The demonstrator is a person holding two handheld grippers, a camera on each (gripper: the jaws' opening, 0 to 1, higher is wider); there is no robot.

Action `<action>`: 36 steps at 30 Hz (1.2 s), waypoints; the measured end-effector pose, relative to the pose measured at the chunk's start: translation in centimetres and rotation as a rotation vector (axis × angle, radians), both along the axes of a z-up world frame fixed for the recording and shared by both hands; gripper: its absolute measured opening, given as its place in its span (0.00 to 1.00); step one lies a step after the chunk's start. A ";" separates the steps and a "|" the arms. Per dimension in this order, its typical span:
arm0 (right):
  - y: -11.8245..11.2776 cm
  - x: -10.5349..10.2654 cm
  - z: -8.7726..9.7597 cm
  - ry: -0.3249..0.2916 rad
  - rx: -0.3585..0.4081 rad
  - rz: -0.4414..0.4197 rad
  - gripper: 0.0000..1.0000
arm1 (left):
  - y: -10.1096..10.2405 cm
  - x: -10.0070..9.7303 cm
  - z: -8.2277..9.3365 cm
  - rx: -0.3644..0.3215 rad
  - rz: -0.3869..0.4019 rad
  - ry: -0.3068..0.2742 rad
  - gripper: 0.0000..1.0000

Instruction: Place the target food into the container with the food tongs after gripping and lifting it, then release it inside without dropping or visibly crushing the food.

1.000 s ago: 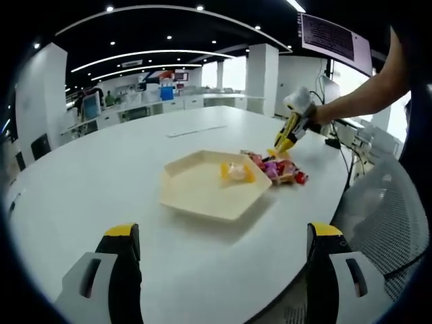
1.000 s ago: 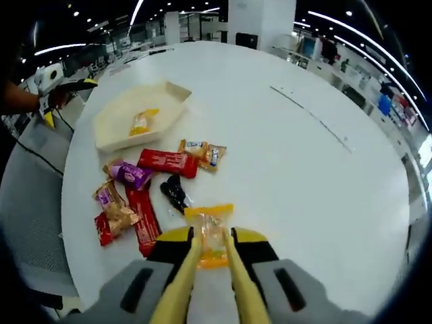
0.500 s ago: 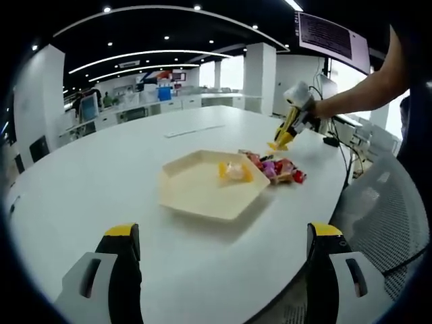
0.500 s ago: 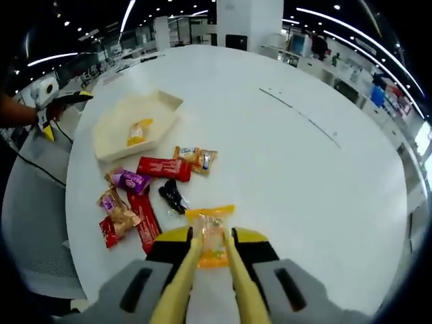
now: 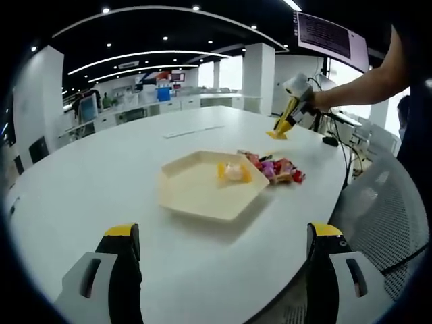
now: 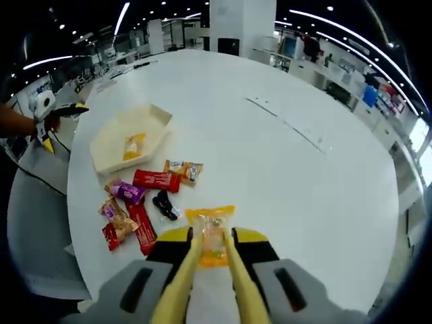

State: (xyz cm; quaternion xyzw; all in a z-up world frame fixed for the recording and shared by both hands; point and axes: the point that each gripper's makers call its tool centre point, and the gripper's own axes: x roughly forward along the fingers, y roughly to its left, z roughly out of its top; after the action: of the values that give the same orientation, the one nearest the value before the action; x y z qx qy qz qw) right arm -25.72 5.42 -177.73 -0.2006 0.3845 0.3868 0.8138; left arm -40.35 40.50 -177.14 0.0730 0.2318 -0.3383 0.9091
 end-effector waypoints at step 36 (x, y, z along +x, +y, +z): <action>16.7 -0.9 7.0 -0.013 0.089 0.135 0.22 | -0.4 -0.1 0.3 -0.002 -0.025 -0.020 1.00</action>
State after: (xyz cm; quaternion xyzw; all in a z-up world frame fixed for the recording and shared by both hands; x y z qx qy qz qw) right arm -26.63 22.15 -170.72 -0.1923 0.3474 0.4563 0.7963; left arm -40.48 40.08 -176.86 0.0786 0.2213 -0.3490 0.9072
